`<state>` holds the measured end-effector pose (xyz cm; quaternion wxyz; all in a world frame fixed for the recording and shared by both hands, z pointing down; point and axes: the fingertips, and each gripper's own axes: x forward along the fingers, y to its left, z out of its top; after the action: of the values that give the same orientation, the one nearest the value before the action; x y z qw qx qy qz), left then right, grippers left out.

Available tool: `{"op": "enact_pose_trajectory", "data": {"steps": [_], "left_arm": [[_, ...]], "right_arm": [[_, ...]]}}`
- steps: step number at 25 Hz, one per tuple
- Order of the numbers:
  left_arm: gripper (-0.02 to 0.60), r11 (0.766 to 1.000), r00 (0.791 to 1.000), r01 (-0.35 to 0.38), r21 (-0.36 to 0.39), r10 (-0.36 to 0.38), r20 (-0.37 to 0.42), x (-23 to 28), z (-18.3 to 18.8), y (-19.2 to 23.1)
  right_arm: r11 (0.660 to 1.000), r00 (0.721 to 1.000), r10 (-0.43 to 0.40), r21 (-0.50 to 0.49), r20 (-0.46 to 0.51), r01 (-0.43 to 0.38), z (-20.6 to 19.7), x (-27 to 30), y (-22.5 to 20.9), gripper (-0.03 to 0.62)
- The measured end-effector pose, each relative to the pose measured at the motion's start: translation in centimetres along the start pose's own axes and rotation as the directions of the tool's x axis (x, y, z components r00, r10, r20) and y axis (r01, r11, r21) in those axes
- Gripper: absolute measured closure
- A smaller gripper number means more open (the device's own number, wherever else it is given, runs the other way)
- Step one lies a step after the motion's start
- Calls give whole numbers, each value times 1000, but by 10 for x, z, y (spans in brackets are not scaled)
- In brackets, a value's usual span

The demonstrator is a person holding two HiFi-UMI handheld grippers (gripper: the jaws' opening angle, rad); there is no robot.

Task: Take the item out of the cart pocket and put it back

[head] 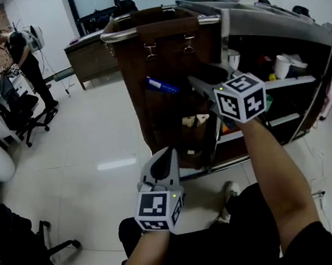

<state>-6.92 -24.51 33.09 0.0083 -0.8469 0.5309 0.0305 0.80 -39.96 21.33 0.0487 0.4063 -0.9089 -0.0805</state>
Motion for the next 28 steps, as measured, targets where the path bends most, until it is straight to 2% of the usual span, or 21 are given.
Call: {"op": "enact_pose_trajectory", "data": {"steps": [4,6,9,14,21,28], "left_arm": [[581,1000,1000,-2,-3,1,-4,0,-1,0],[581,1000,1000,-2,-4,2,-5,0,-1,0],[581,1000,1000,-1,-2,1,-3,0,0,-1],[581,1000,1000,4,7,-4,-3,-1,1,-7],[581,1000,1000,15,10,-15,-1,-2,5,-18],[581,999,1000,22,29,-21,-21,-10,3,-27]], "right_arm": [[1000,1000,19,-1,10,-19,-3,-15,15,365],[1000,1000,22,5,21,-22,-5,-24,22,414],[999,1000,-2,44,31,1,-13,-36,28,579],[992,999,25,124,26,-28,-32,-51,47,579],[986,995,71,147,73,-82,-32,-92,87,580],[977,991,66,196,115,-88,-34,-133,106,580]]}}
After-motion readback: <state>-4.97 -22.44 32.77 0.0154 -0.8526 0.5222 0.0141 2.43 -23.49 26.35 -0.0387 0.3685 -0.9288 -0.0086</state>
